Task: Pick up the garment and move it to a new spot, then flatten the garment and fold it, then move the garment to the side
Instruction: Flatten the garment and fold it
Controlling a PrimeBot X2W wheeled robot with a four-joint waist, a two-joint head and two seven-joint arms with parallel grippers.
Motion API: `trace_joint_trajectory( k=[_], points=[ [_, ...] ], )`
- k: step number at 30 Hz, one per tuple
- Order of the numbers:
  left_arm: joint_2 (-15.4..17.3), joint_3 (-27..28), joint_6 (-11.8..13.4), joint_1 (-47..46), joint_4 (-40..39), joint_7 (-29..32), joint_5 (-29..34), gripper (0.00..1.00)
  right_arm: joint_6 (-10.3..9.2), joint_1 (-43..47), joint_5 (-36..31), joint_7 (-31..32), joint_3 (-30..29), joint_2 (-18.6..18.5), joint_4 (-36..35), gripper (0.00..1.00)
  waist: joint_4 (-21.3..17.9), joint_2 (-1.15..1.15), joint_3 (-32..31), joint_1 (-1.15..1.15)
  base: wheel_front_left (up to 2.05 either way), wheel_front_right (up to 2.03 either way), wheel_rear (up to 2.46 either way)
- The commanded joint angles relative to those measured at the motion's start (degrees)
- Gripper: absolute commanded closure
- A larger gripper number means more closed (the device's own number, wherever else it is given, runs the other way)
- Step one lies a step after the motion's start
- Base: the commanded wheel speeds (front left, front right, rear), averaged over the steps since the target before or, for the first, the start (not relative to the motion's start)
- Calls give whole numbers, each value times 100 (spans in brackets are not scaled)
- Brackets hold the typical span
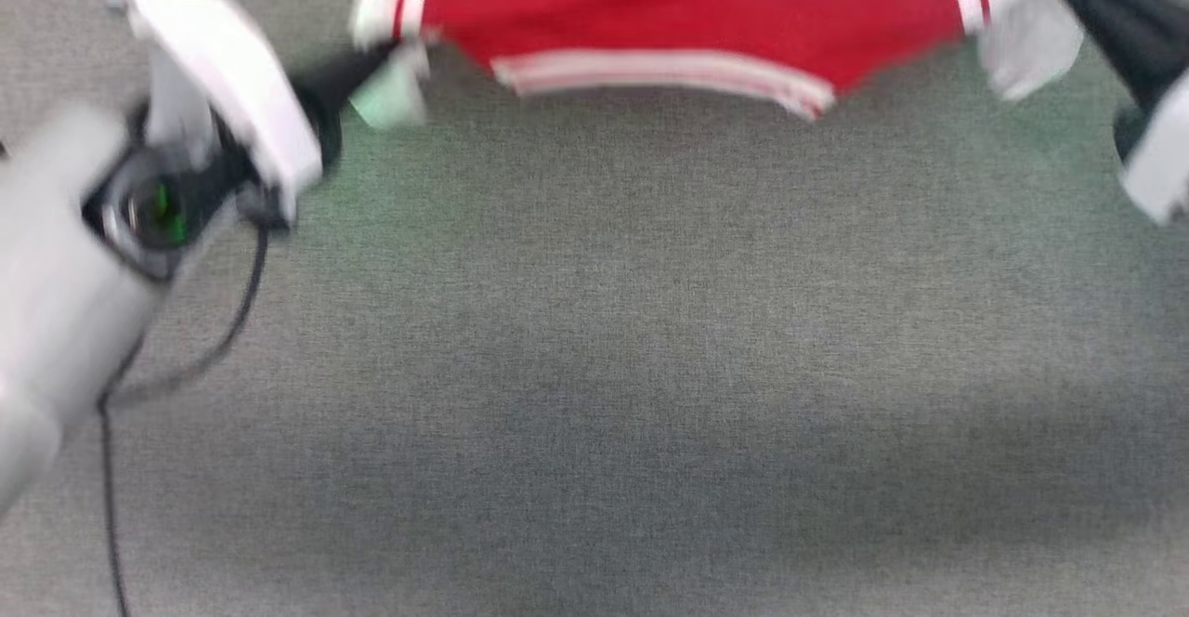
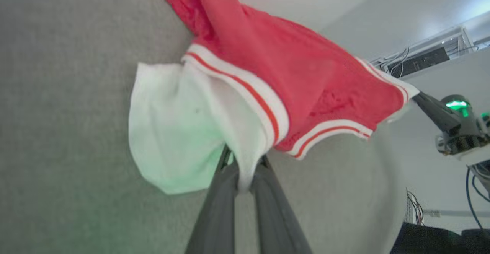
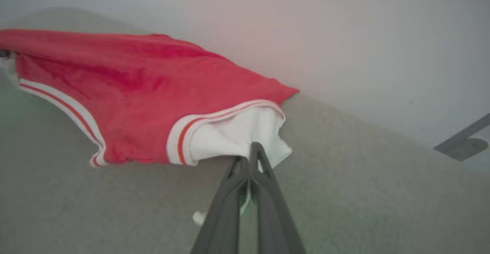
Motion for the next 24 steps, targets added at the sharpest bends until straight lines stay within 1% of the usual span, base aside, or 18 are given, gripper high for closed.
trace_joint_trajectory(
  k=[1, 3, 4, 6, 10, 11, 16, 19, 24],
  points=[
    [189, -53, -23, 237, -272, -6, 42, 100, -4, 212, 80, 63, -36, -205, -218, 100, 7, 0, -56, 0, 0, 0, 0],
    [434, -122, -23, 677, -806, -125, 43, 100, -3, 665, 246, 203, -52, -488, -660, 100, 23, 0, -112, 0, 0, 0, 0],
    [597, -187, -24, 868, -1055, -198, 153, 100, -2, 873, 261, 279, -19, -660, -913, 100, 24, 0, -128, 0, 0, 0, 0],
    [818, -286, -24, 1258, -1594, -392, 257, 100, -3, 1253, 260, 413, 46, -975, -1336, 100, 22, 0, -172, 0, 0, 0, 0],
    [1284, -595, -17, 1951, -2266, -626, 508, 100, -3, 1952, 331, 641, 129, -1456, -1986, 100, 39, 0, -275, 0, 0, 0, 0],
    [1427, -719, 74, 2226, -2549, -736, 604, 100, -3, 2287, 377, 756, 139, -1658, -2198, 100, 55, 0, -338, 0, 0, 0, 0],
    [1790, -915, 289, 2779, -3270, -895, 793, 100, -3, 3041, 590, 917, 9, -2071, -2563, 100, 101, 0, -456, 0, 0, 0, 0],
    [2017, -982, 436, 3053, -3695, -951, 801, 100, -3, 3477, 690, 975, -124, -2274, -2763, 100, 124, 0, -512, 0, 0, 0, 0],
    [2474, -1082, 609, 3478, -4422, -837, 930, 100, -3, 4221, 886, 1094, -316, -2608, -3138, 100, 136, 0, -593, 0, 0, 0, 0]
  ],
)
